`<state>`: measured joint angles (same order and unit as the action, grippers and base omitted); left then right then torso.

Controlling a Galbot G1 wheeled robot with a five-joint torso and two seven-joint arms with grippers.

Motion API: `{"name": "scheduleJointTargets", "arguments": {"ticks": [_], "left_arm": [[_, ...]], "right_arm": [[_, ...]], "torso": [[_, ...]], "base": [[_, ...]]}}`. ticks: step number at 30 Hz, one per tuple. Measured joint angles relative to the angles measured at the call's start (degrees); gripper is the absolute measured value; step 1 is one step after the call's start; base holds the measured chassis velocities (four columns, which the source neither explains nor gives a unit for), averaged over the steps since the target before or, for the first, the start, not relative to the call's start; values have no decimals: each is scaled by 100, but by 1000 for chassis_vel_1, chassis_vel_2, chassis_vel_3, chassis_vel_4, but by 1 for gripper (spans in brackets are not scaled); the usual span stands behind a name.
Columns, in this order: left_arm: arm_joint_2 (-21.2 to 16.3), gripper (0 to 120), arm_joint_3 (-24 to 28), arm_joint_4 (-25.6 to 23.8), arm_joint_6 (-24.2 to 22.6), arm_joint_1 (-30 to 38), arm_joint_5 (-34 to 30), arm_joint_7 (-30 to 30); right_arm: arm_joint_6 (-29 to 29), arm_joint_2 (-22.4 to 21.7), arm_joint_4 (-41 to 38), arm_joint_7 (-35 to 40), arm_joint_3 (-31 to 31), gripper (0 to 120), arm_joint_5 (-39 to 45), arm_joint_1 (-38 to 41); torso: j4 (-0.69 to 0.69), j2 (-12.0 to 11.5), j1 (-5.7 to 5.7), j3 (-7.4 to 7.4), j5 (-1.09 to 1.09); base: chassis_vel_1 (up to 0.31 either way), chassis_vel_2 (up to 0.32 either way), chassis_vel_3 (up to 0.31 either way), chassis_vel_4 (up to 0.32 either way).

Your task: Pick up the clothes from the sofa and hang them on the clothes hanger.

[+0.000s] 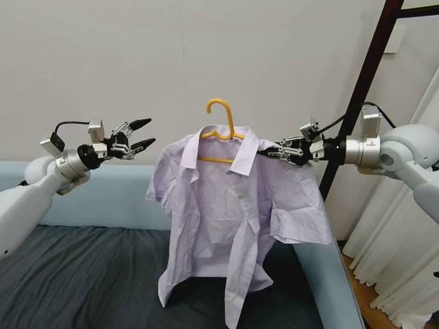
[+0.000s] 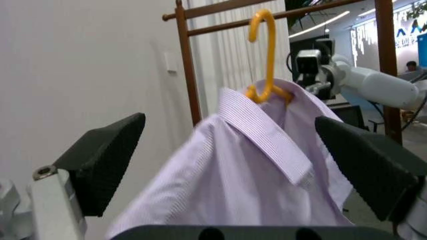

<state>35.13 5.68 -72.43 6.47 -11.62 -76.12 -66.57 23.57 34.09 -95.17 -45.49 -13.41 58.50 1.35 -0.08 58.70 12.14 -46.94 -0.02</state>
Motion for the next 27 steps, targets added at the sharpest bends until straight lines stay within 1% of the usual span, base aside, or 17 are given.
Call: {"name": "scheduleJointTargets", "arguments": {"ticks": [1, 3, 4, 6, 7, 8, 11, 12, 13, 14, 16, 17, 18, 20, 23, 24, 27], "left_arm": [[-83, 100, -135, -232, -3, -256, 29, 109], [-176, 100, -264, -459, -2, -504, 34, 234], [-408, 100, -504, -1008, 36, -1106, 17, 582], [-524, 100, -704, -1533, 114, -1675, 34, 940], [-539, 100, -796, -1734, 145, -1889, 78, 1102], [-539, 100, -796, -1734, 145, -1889, 78, 1102], [-523, 100, -985, -2636, 213, -2619, 287, 1886], [-504, 100, -989, -2813, 220, -2747, 336, 2098], [-504, 100, -989, -2813, 220, -2747, 336, 2098], [-449, 100, -986, -3185, 225, -3017, 454, 2599], [-376, 100, -886, -3554, 212, -3287, 609, 3266], [-346, 100, -829, -3633, 199, -3346, 667, 3479], [-346, 100, -829, -3633, 199, -3346, 667, 3479], [-204, 100, -589, -3763, 183, -3445, 853, 4102], [14, 100, -385, -3787, 189, -3481, 1074, 4597], [14, 100, -385, -3787, 189, -3481, 1074, 4597], [339, 100, -70, -3806, 254, -3438, 1567, 5287]], "right_arm": [[2, 32, 2, 39, 8, 8, 32, -48], [2, 80, 20, 67, 8, 8, 46, -70], [0, 182, 87, 134, -3, 8, 58, -81], [-14, 229, 118, 187, -6, 8, 59, -88], [-21, 240, 127, 207, -4, 8, 59, -88], [-21, 240, 127, 207, -4, 8, 59, -88], [-43, 258, 165, 238, 34, 8, 48, -79], [-44, 261, 172, 241, 38, 8, 44, -77], [-44, 261, 172, 241, 38, 8, 44, -77], [-51, 272, 185, 246, 51, 8, 21, -76], [-71, 294, 207, 248, 58, 8, -27, -82], [-77, 300, 210, 248, 58, 8, -36, -88], [-77, 300, 210, 248, 58, 8, -36, -88], [-90, 326, 216, 234, 59, 8, -81, -114], [-106, 344, 219, 211, 81, 8, -113, -150], [-106, 344, 219, 211, 81, 8, -113, -150], [-126, 349, 225, 184, 144, 8, -163, -229]], "torso": [[-2, 0, 0, 0, 2], [-4, 0, 0, 0, 4], [1, 0, 0, 0, 2], [6, 0, 0, 0, 1], [6, 0, 0, 0, 1], [6, 0, 0, 0, 1], [-2, 0, 0, 1, 3], [-3, 0, 0, 1, 3], [-3, 0, 0, 1, 3], [-4, 0, 0, 0, 3], [-3, 0, 0, 0, 4], [-2, 1, 0, 0, 4], [-2, 1, 0, 0, 4], [0, 0, 0, 0, 2], [0, 0, 0, 0, 2], [0, 0, 0, 0, 2], [-1, 0, 1, 0, 2]], "base": [[0, 0, 0, 0], [0, 0, 0, 0], [0, 0, 0, 0], [0, 0, 0, 0], [0, 0, 0, 0], [0, 0, 0, 0], [0, 0, 0, 0], [0, 0, 0, 0], [0, 0, 0, 0], [0, 0, 0, 0], [0, 0, 0, 0], [0, 0, 0, 0], [0, 0, 0, 0], [0, 0, 0, 0], [0, 0, 0, 0], [0, 0, 0, 0], [0, 0, 0, 0]]}}
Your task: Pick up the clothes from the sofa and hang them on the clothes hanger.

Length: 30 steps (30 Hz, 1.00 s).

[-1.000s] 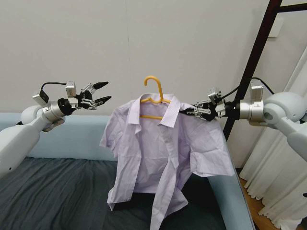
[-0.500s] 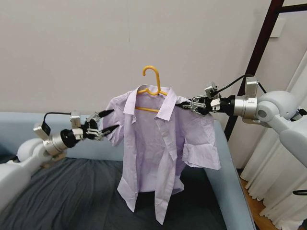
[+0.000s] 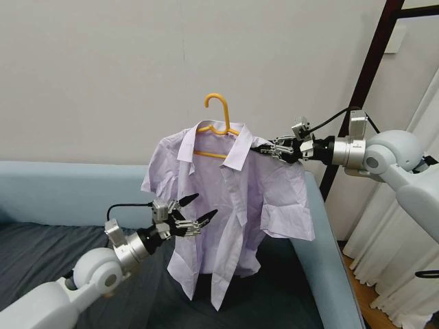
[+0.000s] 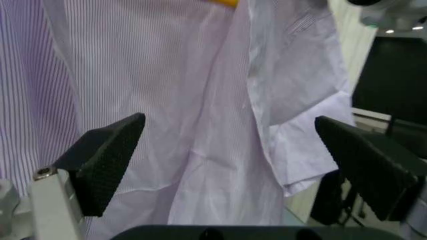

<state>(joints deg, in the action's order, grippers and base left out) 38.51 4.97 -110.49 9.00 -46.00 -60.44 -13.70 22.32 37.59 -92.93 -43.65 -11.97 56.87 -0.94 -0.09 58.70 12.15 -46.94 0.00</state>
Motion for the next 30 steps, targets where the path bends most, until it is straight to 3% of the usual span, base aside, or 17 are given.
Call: {"name": "scheduleJointTargets", "arguments": {"ticks": [8, 12, 15, 16, 20, 21, 30], "left_arm": [[491, 97, 519, -69, 90, 303, 580, 827], [715, 88, 1027, -20, 111, 529, 943, 1145], [998, 74, 1529, 168, 141, 752, 1176, 1380], [998, 74, 1529, 168, 141, 752, 1176, 1380], [1352, 54, 1841, 462, 172, 997, 1341, 1668], [1352, 54, 1841, 462, 172, 997, 1341, 1668], [1343, 18, 1863, 456, 234, 1144, 1184, 1834]], "right_arm": [[-7, -12, 5, -25, 49, 8, -45, -84], [-9, -29, 18, -61, 126, 8, -70, -167], [-10, -89, 19, -75, 206, 8, -73, -228], [-10, -89, 19, -75, 206, 8, -73, -228], [-15, -101, 47, -93, 235, 8, -73, -229], [-15, -101, 47, -93, 235, 8, -73, -229], [-38, -142, 131, -164, 303, 8, -118, -259]], "torso": [[-1, 0, 0, 0, 1], [3, 0, 0, 0, 1], [-2, 0, 0, 0, 1], [-2, 0, 0, 0, 1], [1, 0, 0, 0, 1], [1, 0, 0, 0, 1], [1, 0, 0, 0, 0]], "base": [[0, 0, 0, 0], [0, 0, 0, 0], [0, 0, 0, 0], [0, 0, 0, 0], [0, 0, 0, 0], [0, 0, 0, 0], [0, 0, 0, 0]]}}
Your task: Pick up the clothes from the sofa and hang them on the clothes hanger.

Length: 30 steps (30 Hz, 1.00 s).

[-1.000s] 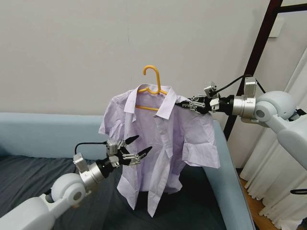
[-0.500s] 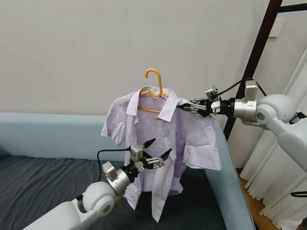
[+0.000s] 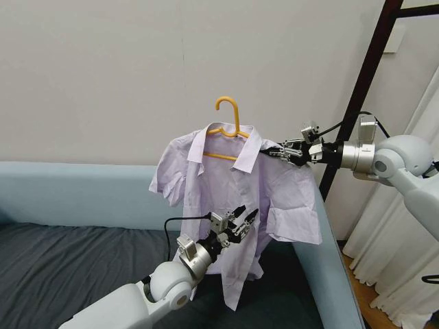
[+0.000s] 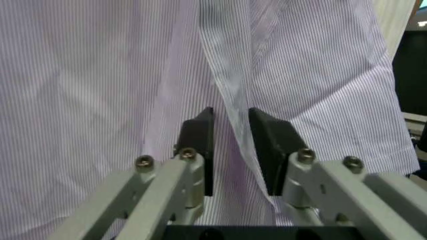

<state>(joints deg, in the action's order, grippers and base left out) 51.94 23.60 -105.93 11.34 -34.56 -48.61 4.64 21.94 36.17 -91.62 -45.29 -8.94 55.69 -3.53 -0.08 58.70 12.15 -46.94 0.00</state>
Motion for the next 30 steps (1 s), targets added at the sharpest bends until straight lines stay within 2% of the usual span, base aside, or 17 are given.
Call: {"name": "scheduleJointTargets", "arguments": {"ticks": [1, 6, 11, 17, 19, 23, 24, 26, 30], "left_arm": [[0, 18, 0, 0, 0, 0, 0, 0], [-79, 0, -121, -115, 68, -35, -88, -11], [-138, 0, -364, -212, 160, -50, -307, -115], [-335, 0, -1211, -376, 392, -113, -936, -608], [-364, 0, -1313, -371, 406, -112, -997, -654], [-439, 0, -1489, -130, 427, -25, -1080, -779], [-446, 0, -1471, 88, 427, 51, -1080, -838], [-406, 0, -1302, 403, 412, 152, -1051, -915], [-240, 0, -1001, 718, 404, 245, -975, -982]], "right_arm": [[0, 0, 0, 0, 0, 8, 0, 0], [-4, -4, 51, -20, 6, 8, -21, 0], [-7, -23, 95, -21, 4, 8, -24, 19], [-23, -106, 236, -123, 1, 8, -35, 45], [-23, -120, 239, -153, 1, 8, -13, 45], [6, -158, 159, -232, -31, 8, 212, 45], [46, -156, 80, -254, -70, 8, 392, 72], [81, -132, 24, -282, -147, 8, 582, 179], [113, -109, -22, -288, -263, 8, 794, 355]], "torso": [[0, 0, 0, 0, 0], [0, 0, 0, 0, 0], [0, 0, 0, 0, -1], [0, 0, 0, 0, -1], [0, 0, 0, 0, -1], [-1, 0, 0, 0, -1], [0, 0, 0, 0, -1], [0, 0, 0, 0, -1], [1, 0, 0, 0, -3]], "base": [[0, 0, 0, 0], [0, 0, 0, 0], [0, 0, 0, 0], [0, 0, 0, 0], [0, 0, 0, 0], [0, 0, 0, 0], [0, 0, 0, 0], [0, 0, 0, 0], [0, 0, 0, 0]]}}
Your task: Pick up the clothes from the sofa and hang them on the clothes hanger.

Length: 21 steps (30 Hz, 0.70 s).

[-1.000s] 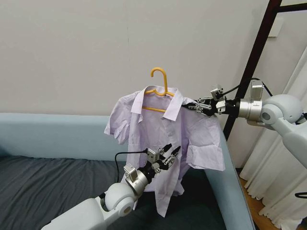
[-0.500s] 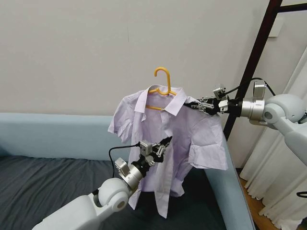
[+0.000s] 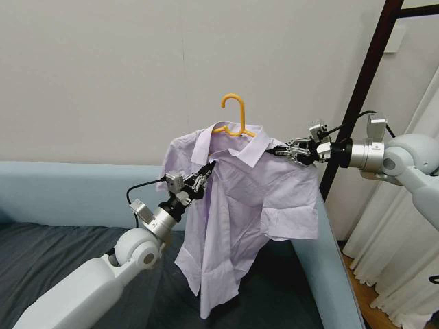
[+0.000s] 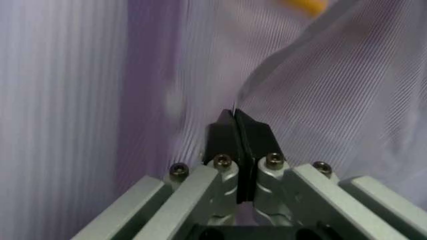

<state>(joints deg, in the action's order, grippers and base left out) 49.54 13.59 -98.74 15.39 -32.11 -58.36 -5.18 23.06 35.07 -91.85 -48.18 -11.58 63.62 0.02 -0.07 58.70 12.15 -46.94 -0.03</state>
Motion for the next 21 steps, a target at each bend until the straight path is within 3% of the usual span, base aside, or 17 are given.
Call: {"name": "scheduleJointTargets", "arguments": {"ticks": [5, 15, 21], "left_arm": [[318, 0, 383, 312, 45, 102, 149, -22], [274, 0, 506, 52, 80, -38, 300, -19], [-9, 19, 121, -471, 128, -616, 833, 231]], "right_arm": [[28, -62, -38, 19, -67, 8, 87, 43], [30, -170, 14, 12, -79, 8, -74, 7], [44, -151, 117, 69, -64, 8, -262, 39]], "torso": [[-3, 0, 0, 0, 2], [-2, 0, 0, 0, 3], [-1, 0, 0, 0, 3]], "base": [[0, 0, 0, 0], [0, 0, 0, 0], [0, 0, 0, 0]]}}
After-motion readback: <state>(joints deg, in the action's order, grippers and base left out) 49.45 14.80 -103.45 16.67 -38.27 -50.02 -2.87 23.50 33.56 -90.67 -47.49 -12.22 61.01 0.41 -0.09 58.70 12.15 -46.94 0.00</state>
